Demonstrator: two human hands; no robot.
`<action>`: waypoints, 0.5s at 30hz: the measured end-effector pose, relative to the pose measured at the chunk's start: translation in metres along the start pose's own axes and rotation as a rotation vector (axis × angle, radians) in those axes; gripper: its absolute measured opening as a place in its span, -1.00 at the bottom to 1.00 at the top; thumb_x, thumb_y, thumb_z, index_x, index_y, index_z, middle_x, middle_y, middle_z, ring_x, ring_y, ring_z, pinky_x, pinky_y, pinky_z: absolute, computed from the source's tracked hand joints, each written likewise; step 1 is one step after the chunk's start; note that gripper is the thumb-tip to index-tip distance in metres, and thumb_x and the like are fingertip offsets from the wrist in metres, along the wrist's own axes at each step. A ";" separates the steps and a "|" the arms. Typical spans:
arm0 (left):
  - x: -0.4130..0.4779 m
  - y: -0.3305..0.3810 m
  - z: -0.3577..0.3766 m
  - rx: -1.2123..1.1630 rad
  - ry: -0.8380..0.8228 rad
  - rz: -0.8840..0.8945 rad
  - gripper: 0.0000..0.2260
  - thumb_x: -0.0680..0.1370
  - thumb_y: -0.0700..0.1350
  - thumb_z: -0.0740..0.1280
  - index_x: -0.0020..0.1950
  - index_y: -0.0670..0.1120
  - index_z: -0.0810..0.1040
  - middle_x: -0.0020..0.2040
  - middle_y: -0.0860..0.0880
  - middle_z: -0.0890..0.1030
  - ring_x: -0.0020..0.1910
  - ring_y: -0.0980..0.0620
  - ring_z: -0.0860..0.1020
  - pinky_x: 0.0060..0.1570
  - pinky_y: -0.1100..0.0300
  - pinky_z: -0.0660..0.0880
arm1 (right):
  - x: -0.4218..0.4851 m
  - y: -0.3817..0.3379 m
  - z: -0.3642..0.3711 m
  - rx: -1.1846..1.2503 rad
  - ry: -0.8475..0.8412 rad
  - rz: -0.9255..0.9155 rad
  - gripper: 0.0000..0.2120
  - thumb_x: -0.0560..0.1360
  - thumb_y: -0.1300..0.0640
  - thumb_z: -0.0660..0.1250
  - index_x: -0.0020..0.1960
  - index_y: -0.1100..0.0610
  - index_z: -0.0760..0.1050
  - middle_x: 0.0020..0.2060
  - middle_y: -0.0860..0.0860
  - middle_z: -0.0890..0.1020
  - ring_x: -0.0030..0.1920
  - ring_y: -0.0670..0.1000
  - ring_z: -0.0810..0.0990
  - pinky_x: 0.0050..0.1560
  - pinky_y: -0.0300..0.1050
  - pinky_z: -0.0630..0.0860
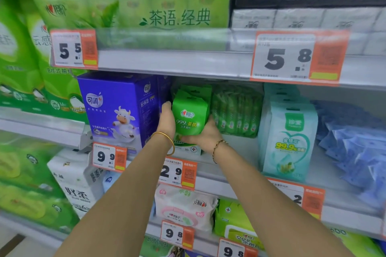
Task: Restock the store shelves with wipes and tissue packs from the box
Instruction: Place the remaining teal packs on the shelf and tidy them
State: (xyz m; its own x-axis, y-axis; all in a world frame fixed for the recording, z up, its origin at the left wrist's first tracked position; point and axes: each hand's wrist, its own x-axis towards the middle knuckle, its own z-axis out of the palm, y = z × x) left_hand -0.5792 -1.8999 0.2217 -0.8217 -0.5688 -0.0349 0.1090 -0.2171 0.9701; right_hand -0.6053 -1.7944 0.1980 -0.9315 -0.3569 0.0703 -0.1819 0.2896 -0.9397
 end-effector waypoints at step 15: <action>-0.109 -0.019 0.004 0.362 0.109 0.569 -0.43 0.48 -0.05 0.10 0.49 -0.10 0.18 0.42 0.10 0.27 0.45 0.16 0.21 0.48 0.16 0.12 | -0.092 -0.008 -0.030 0.042 0.012 -0.191 -0.40 0.35 0.31 0.48 0.24 0.05 0.25 0.13 -0.21 0.47 0.13 -0.21 0.46 0.18 -0.52 0.36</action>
State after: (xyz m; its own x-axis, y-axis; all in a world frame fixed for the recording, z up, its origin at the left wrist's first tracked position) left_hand -0.4942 -1.8310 0.2085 -0.6290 -0.5966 0.4984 0.2977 0.4074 0.8634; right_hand -0.5275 -1.7373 0.2095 -0.8849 -0.3914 0.2524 -0.3426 0.1800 -0.9221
